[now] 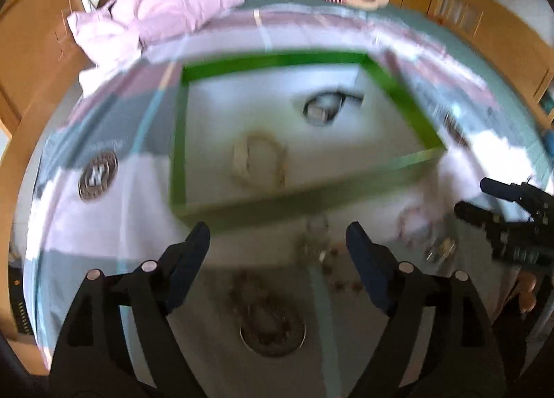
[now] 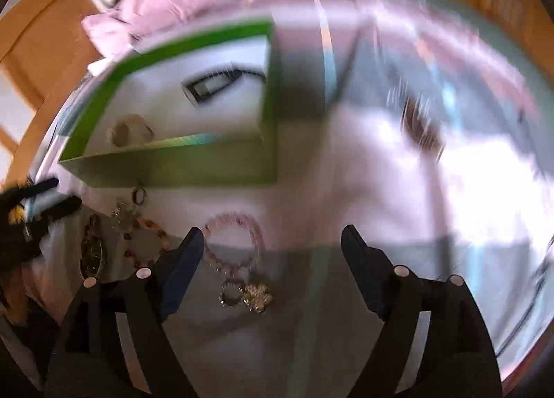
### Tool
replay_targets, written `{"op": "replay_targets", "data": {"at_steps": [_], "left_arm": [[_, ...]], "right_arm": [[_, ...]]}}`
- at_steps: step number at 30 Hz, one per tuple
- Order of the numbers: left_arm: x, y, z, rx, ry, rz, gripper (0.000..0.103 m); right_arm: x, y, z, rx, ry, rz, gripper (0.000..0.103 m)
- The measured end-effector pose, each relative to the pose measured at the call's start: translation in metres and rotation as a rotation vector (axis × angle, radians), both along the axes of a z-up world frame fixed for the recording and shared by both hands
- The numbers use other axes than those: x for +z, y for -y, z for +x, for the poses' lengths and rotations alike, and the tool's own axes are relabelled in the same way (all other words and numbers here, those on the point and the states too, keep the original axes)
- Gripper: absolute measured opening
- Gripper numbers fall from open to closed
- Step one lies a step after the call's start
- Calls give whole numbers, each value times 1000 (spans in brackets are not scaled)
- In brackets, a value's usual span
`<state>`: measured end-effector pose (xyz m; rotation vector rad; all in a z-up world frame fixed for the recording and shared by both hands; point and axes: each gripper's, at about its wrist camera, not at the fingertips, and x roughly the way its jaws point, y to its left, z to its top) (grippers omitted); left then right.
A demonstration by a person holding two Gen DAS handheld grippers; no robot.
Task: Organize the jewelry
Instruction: 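Carry both watches into the green box and open both grippers, then move both grippers back over the bead bracelets beside the box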
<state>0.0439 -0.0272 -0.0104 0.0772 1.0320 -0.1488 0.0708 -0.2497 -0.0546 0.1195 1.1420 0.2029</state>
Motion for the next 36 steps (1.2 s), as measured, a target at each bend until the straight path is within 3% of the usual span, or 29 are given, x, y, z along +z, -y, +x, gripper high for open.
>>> {"op": "replay_targets", "data": {"at_steps": [3, 12, 19, 28, 33, 36], "left_arm": [[-22, 8, 3, 5, -55, 51, 81], [-62, 1, 26, 85, -163, 77, 83], [-45, -34, 26, 208, -138, 85, 83], [-43, -49, 34, 255, -167, 85, 83], [-48, -52, 36, 266, -191, 75, 83], [-48, -55, 37, 275, -193, 52, 83]], "right_arm": [[-16, 0, 6, -33, -62, 44, 80], [-19, -17, 0, 4, -43, -86, 80], [-17, -4, 2, -55, -21, -123, 80], [-34, -32, -1, 66, -16, -217, 80], [-20, -54, -12, 221, 43, -122, 80], [-13, -54, -15, 224, 88, -165, 80]]}}
